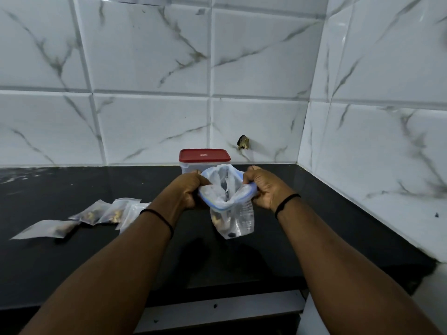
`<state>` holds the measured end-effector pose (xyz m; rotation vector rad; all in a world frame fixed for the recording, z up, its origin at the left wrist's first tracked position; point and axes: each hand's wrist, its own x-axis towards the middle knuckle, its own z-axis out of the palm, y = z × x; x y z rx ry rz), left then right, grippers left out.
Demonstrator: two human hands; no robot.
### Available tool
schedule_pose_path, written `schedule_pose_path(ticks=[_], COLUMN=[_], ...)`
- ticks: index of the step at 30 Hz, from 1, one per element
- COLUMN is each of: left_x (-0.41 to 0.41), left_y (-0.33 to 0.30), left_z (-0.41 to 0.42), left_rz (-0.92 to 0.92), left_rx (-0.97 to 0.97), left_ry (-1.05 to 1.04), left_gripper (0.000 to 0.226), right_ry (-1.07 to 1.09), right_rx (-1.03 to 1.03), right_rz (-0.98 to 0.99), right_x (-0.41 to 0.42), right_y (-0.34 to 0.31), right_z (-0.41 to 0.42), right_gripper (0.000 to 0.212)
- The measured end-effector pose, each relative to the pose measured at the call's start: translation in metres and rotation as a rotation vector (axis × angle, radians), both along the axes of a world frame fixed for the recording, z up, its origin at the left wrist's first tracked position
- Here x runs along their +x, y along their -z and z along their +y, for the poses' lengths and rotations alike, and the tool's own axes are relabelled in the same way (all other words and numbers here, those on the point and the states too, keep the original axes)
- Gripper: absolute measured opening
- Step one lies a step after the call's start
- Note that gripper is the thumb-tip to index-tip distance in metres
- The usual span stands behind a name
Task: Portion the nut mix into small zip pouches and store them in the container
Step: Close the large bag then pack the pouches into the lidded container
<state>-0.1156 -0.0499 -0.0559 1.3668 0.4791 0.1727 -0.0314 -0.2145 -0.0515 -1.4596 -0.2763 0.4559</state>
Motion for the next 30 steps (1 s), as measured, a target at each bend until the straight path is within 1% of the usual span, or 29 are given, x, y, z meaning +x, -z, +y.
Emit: schedule_pose_path(ticks=[1, 2, 4, 6, 7, 8, 9, 11, 13, 14, 15, 17, 18, 19, 22, 24, 25, 27, 28, 29, 30], left_x=[0.0, 0.0, -0.002, -0.005, -0.006, -0.006, -0.005, -0.002, 0.0, 0.001, 0.003, 0.006, 0.005, 0.004, 0.002, -0.001, -0.003, -0.005, -0.006, -0.006, -0.006], left_y=[-0.002, -0.004, -0.006, -0.01, -0.012, -0.016, -0.019, -0.022, -0.023, -0.023, -0.021, -0.02, -0.019, -0.017, -0.013, -0.01, -0.007, -0.003, -0.001, 0.001, 0.004], left_z=[0.005, 0.01, 0.021, 0.024, 0.022, 0.019, 0.015, 0.012, 0.015, 0.017, 0.021, 0.024, 0.023, 0.022, 0.025, 0.027, 0.028, 0.032, 0.034, 0.034, 0.035], left_rz=[0.007, 0.022, 0.072, 0.179, 0.224, 0.267, 0.299, 0.316, 0.288, 0.257, 0.212, 0.107, 0.064, 0.038, -0.06, -0.149, -0.198, -0.313, -0.363, -0.381, -0.354], left_rx=[0.128, 0.304, 0.722, 1.106, 1.236, 1.314, 1.368, 1.402, 1.339, 1.242, 1.083, 0.662, 0.494, 0.407, 0.316, 0.168, 0.079, -0.079, -0.14, -0.187, -0.223], left_ry=[-0.052, -0.107, -0.205, -0.313, -0.361, -0.394, -0.417, -0.467, -0.495, -0.486, -0.467, -0.394, -0.364, -0.332, -0.259, -0.189, -0.155, -0.116, -0.117, -0.129, -0.15], left_gripper=[0.026, 0.027, 0.028, 0.025, 0.025, 0.025, 0.026, 0.026, 0.023, 0.02, 0.018, 0.02, 0.021, 0.02, 0.016, 0.007, 0.001, 0.012, 0.014, 0.015, 0.014], right_ry=[0.066, 0.135, 0.231, 0.264, 0.284, 0.312, 0.352, 0.409, 0.397, 0.34, 0.241, 0.016, -0.064, -0.109, -0.12, -0.114, -0.123, -0.175, -0.206, -0.218, -0.221], right_rx=[-0.1, -0.236, -0.539, -0.812, -0.901, -0.966, -1.019, -1.077, -1.08, -1.088, -1.08, -0.986, -0.915, -0.831, -0.511, -0.339, -0.289, -0.206, -0.146, -0.07, 0.014], right_rz=[-0.143, -0.337, -0.752, -1.077, -1.177, -1.234, -1.244, -1.179, -1.054, -0.98, -0.893, -0.699, -0.6, -0.519, -0.305, -0.132, -0.048, 0.087, 0.147, 0.201, 0.239], right_x=[-0.001, -0.001, 0.0, -0.004, -0.007, -0.011, -0.015, -0.018, -0.016, -0.014, -0.013, -0.006, -0.004, -0.001, 0.004, 0.009, 0.011, 0.017, 0.018, 0.021, 0.021], right_y=[-0.002, -0.004, -0.005, -0.007, -0.008, -0.009, -0.01, -0.008, -0.006, -0.008, -0.011, -0.014, -0.014, -0.014, -0.012, -0.011, -0.01, -0.005, -0.002, 0.001, 0.003], right_z=[-0.002, -0.007, -0.019, -0.027, -0.028, -0.026, -0.023, -0.019, -0.02, -0.022, -0.024, -0.026, -0.027, -0.029, -0.029, -0.024, -0.02, -0.015, -0.013, -0.01, -0.007], right_gripper=[0.039, 0.039, 0.036, 0.028, 0.02, 0.015, 0.019, 0.034, 0.039, 0.037, 0.031, 0.019, 0.02, 0.027, 0.05, 0.054, 0.053, 0.045, 0.037, 0.029, 0.022])
